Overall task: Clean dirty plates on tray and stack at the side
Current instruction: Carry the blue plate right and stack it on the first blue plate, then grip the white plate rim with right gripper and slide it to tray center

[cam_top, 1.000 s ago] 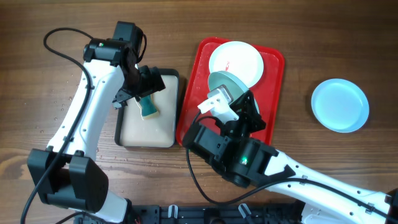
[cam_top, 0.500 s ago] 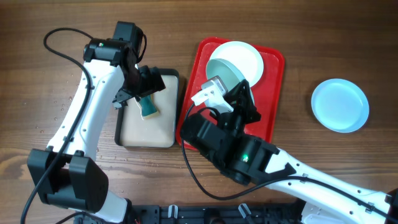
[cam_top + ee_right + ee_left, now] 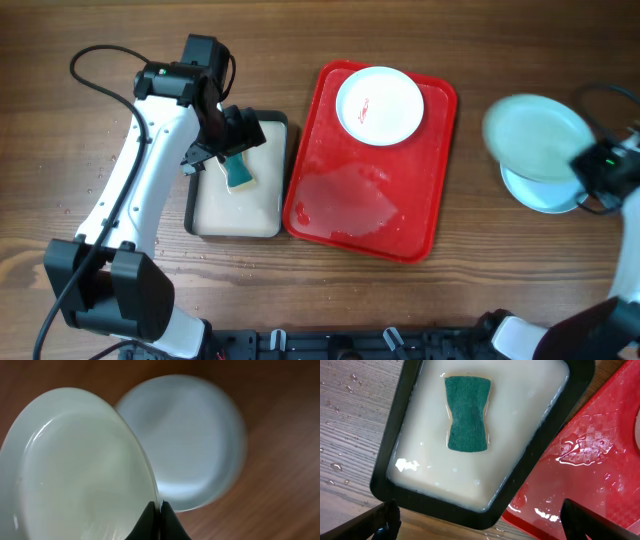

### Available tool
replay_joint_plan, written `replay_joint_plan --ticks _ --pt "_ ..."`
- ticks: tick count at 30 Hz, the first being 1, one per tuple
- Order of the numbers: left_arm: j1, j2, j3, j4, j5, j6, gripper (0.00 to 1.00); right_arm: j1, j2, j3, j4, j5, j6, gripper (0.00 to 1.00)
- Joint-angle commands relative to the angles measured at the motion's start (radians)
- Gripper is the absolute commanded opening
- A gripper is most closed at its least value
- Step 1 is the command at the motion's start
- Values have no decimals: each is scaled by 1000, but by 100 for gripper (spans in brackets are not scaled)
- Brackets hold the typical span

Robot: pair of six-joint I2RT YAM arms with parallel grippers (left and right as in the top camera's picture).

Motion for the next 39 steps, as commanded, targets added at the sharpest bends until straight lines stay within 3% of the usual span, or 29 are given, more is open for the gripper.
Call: replay_joint_plan --ticks 1,3,4,6,9,11,14,15,19,23,27,28,30,31,35,38,39 --pt "9 -14 0 0 8 2 100 -90 102 6 3 63 76 4" --pt "9 -14 0 0 8 2 100 -104 175 6 11 51 74 4" --pt "9 -14 0 0 8 2 100 -101 192 6 7 40 72 9" --pt "9 -14 0 0 8 2 100 -90 195 8 3 4 33 34" --pt "9 -14 0 0 8 2 100 -37 132 68 -68 -251 -87 42" --pt "9 -14 0 0 8 2 100 68 55 151 -151 -337 -177 38" --pt "9 -14 0 0 8 2 100 361 -13 264 -210 -316 -267 38" --pt "9 -14 0 0 8 2 100 540 5 265 -139 -284 -263 38" --pt "9 -14 0 0 8 2 100 763 208 265 123 -57 -266 49" --pt "9 -14 0 0 8 2 100 765 489 265 339 5 -263 47" --pt "9 -14 0 0 8 2 100 765 648 265 379 54 -200 45" --pt "9 -14 0 0 8 2 100 764 669 265 371 73 -172 36" --pt "9 -14 0 0 8 2 100 763 674 265 350 48 -142 6" --pt "9 -14 0 0 8 2 100 763 668 265 327 11 -142 4" --pt "9 -14 0 0 8 2 100 763 575 265 173 -72 -162 4" --pt "9 -14 0 0 8 2 100 753 501 265 198 -3 -169 37" --pt "9 -14 0 0 8 2 100 749 501 265 214 24 -169 39"
